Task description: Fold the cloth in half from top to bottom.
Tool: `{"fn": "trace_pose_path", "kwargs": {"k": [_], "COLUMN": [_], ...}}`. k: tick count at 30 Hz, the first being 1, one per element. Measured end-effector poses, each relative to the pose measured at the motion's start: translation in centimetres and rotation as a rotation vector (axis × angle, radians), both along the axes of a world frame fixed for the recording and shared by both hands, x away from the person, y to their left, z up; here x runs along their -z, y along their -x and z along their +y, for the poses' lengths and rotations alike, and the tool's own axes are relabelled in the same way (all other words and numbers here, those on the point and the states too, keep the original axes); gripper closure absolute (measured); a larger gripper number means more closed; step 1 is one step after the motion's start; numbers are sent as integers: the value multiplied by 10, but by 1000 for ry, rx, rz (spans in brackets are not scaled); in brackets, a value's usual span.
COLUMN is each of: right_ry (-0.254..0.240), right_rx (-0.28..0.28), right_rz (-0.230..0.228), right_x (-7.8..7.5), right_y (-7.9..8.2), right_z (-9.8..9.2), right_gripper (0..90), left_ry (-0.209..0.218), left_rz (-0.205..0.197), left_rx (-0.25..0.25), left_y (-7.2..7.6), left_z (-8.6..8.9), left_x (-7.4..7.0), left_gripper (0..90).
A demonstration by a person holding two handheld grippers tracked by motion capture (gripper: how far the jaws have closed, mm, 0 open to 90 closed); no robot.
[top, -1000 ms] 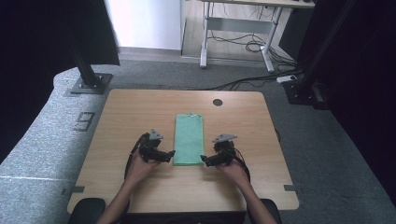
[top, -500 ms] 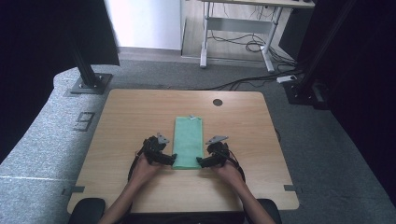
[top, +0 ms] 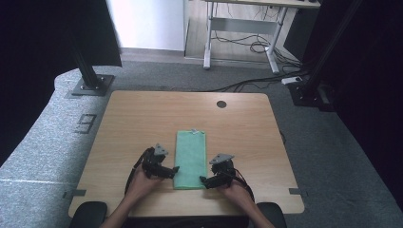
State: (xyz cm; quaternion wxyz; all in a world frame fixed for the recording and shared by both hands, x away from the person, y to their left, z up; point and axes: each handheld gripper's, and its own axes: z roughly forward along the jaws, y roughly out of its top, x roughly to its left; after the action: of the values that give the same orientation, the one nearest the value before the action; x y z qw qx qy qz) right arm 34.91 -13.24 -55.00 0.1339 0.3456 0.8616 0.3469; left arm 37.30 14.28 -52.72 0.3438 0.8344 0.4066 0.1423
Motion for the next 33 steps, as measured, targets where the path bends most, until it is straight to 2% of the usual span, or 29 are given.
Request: {"fn": "trace_pose_path", "kwargs": {"k": [3,6,8,11,13,14,17,25,29,31,33], "right_ry": [-1,-3,-7,-4,-4,-10,-37,-75,-61,-51,-38], "right_rx": [1,2,2,-1,-27,-35,-19,3,32,37,45], "right_rz": [0,-1,1,0,16,28,28,36,5,-1,-5], "right_x": [0,0,1,0,-2,-4,-12,-35,-43,-45,-44], "right_y": [1,1,1,1,-1,-4,-17,-79,-106,-116,-128], "right_z": [0,-1,-1,-1,-1,-1,-2,3,10,12,15], "right_gripper": [68,68,67,69,115,104,97,149,268,344,384], "left_ry": [-44,-50,-92,-55,-52,-54,-42,-33,-32,-32,-32], "left_rz": [-31,-9,11,12,2,-1,12,6,5,5,5], "left_rx": [-28,-34,-22,-31,-30,-28,-28,-36,-39,-38,-38], "left_y": [-22,-34,-38,-37,-35,-36,-37,-34,-34,-34,-34], "left_z": [-5,-7,-10,-7,-7,-7,-6,-5,-6,-5,-6], "left_x": [-1,7,15,19,20,20,21,21,22,22,22], "left_gripper": [34,34,33,27,29,30,29,39,39,39,38]}}
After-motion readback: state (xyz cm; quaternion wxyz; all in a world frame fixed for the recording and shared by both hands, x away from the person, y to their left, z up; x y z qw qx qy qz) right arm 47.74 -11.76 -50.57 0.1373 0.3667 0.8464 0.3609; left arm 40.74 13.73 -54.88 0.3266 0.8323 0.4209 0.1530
